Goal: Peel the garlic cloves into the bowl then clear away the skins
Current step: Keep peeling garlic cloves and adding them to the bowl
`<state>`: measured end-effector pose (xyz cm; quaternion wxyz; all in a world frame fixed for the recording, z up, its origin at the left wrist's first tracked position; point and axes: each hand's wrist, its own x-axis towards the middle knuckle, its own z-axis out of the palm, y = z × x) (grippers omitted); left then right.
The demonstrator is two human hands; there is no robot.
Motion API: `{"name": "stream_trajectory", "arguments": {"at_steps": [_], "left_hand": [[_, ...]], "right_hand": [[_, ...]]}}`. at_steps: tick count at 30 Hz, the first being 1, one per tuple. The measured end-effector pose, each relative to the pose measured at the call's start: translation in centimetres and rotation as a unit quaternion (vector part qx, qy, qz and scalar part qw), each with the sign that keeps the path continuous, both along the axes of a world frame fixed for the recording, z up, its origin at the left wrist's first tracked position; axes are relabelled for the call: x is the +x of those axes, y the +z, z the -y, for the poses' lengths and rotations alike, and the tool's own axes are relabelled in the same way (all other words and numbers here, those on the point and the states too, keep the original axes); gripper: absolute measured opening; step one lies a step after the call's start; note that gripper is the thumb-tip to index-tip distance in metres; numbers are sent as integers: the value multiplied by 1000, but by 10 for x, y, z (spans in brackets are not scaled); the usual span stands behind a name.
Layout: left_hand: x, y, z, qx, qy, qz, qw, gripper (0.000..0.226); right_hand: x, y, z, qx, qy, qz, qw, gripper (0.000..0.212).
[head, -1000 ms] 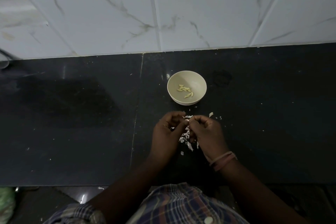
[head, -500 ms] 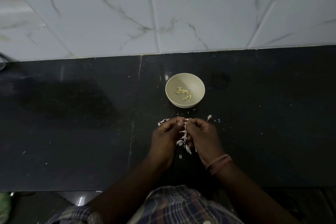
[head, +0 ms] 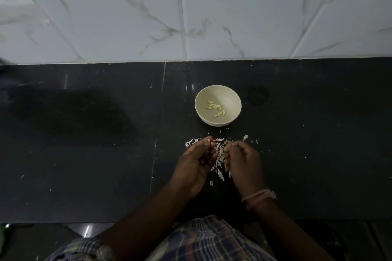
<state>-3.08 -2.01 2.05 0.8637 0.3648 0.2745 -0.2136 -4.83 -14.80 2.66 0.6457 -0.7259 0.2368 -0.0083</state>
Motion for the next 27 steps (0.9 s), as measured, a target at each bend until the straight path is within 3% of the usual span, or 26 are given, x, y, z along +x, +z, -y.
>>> {"name": "stream_trajectory", "arguments": {"at_steps": [6, 10, 18, 27], "left_hand": [[-2, 1, -7, 91, -61, 46, 993, 20], [-4, 0, -5, 173, -55, 84, 980, 8], [-9, 3, 4, 332, -90, 157, 926, 11], [-14, 4, 7, 330, -87, 149, 928, 7]], "right_hand": [[-1, -7, 0, -179, 43, 9, 983, 12], [-8, -10, 0, -254, 81, 60, 962, 24], [3, -4, 18, -233, 188, 160, 941, 18], [6, -6, 25, -196, 161, 104, 962, 10]]}}
